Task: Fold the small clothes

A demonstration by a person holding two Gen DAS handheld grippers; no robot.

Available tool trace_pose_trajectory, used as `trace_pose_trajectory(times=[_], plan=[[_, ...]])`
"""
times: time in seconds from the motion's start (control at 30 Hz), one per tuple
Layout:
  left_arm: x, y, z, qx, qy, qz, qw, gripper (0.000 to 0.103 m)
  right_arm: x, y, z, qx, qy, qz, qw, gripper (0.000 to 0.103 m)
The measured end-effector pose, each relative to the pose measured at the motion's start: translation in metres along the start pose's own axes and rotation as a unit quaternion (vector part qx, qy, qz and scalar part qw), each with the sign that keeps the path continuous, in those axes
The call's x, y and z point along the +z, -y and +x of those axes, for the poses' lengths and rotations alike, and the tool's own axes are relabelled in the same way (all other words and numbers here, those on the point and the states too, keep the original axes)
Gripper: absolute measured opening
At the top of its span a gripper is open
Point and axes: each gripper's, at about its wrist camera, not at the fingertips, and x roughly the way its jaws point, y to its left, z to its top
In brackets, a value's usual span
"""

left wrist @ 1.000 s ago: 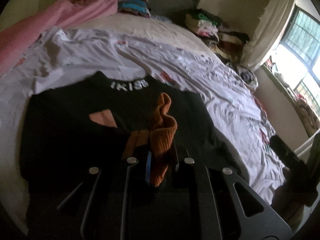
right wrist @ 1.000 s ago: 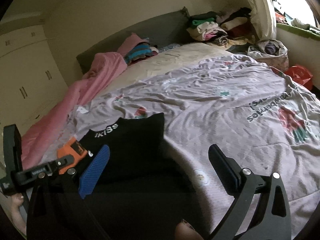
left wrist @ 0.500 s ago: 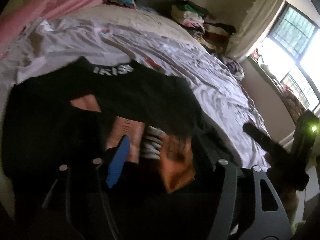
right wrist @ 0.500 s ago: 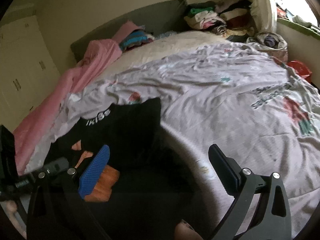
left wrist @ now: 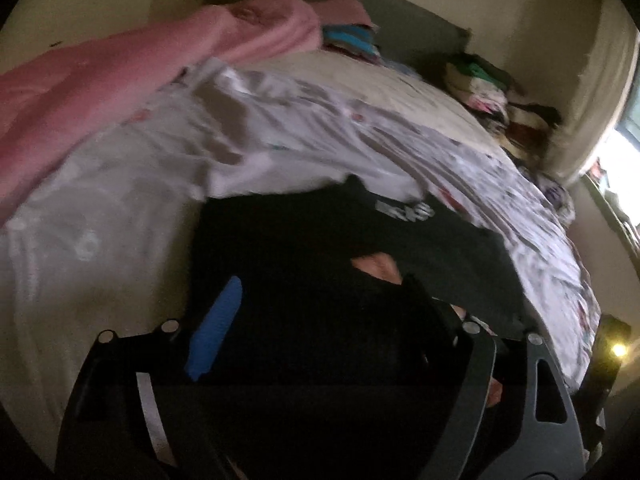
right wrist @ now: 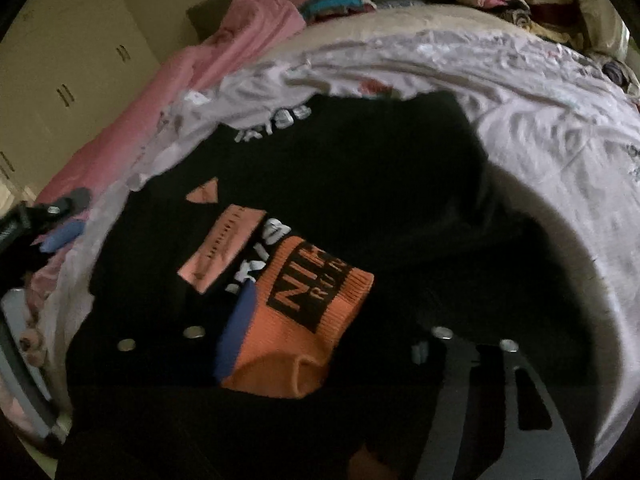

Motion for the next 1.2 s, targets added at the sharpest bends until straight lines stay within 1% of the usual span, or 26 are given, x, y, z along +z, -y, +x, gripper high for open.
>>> trace_pose_trajectory(times=[0.03, 0.1, 0.13, 0.2, 0.27, 0.3, 0.4, 0.47, 0.5, 0.6, 0.63, 0.83, 0.9, 1.0, 1.2], plan=[[0.002, -0.007, -0.002, 0.003, 0.002, -0.007, 1.0000, 0.074, 0.000, 0.001, -0.001, 0.005, 0.004, 0.004, 1.000, 0.036], [0.005, -0.023, -0.006, 0.004, 0.008, -0.024, 0.9997, 0.074, 0.001, 0.002, -0.004, 0.021, 0.011, 0.013, 1.000, 0.018], [0.007, -0.031, -0.009, 0.005, 0.013, -0.032, 0.9994, 0.074, 0.002, 0.001, -0.007, 0.028, 0.017, 0.008, 0.999, 0.015], [0.010, -0.045, -0.012, 0.013, 0.019, -0.045, 0.9987, 0.074, 0.006, -0.007, -0.018, 0.031, 0.038, -0.018, 0.999, 0.014], [0.013, -0.056, -0.015, 0.023, 0.023, -0.057, 0.9978, 0.074, 0.019, -0.022, -0.035, 0.030, 0.069, -0.060, 0.995, 0.013], [0.015, -0.064, -0.016, 0.026, 0.024, -0.067, 0.9971, 0.074, 0.024, -0.026, -0.040, 0.032, 0.077, -0.071, 0.994, 0.013], [0.019, -0.073, -0.019, 0.031, 0.027, -0.078, 0.9961, 0.074, 0.050, -0.045, -0.063, 0.030, 0.119, -0.127, 0.984, 0.013], [0.022, -0.071, -0.020, 0.032, 0.029, -0.076, 0.9962, 0.074, 0.062, -0.052, -0.074, 0.024, 0.141, -0.148, 0.979, 0.013], [0.023, -0.068, -0.020, 0.030, 0.031, -0.074, 0.9963, 0.074, 0.069, -0.055, -0.080, 0.015, 0.156, -0.162, 0.974, 0.013], [0.024, -0.057, -0.015, 0.028, 0.030, -0.061, 0.9973, 0.074, 0.078, -0.055, -0.083, -0.017, 0.178, -0.186, 0.966, 0.013], [0.024, -0.051, -0.013, 0.027, 0.028, -0.055, 0.9977, 0.074, 0.080, -0.052, -0.081, -0.029, 0.177, -0.190, 0.965, 0.013], [0.019, -0.020, 0.009, 0.016, 0.007, -0.028, 0.9995, 0.074, 0.073, -0.030, -0.062, -0.045, 0.154, -0.172, 0.972, 0.013], [0.017, -0.011, 0.016, 0.016, 0.002, -0.018, 0.9997, 0.074, 0.069, -0.022, -0.054, -0.051, 0.143, -0.159, 0.976, 0.013], [0.010, 0.003, 0.028, 0.018, -0.007, 0.006, 0.9998, 0.074, 0.062, -0.017, -0.046, -0.062, 0.133, -0.152, 0.977, 0.013], [0.004, 0.013, 0.041, 0.019, -0.018, 0.028, 0.9993, 0.074, 0.055, -0.005, -0.036, -0.077, 0.118, -0.141, 0.980, 0.014]])
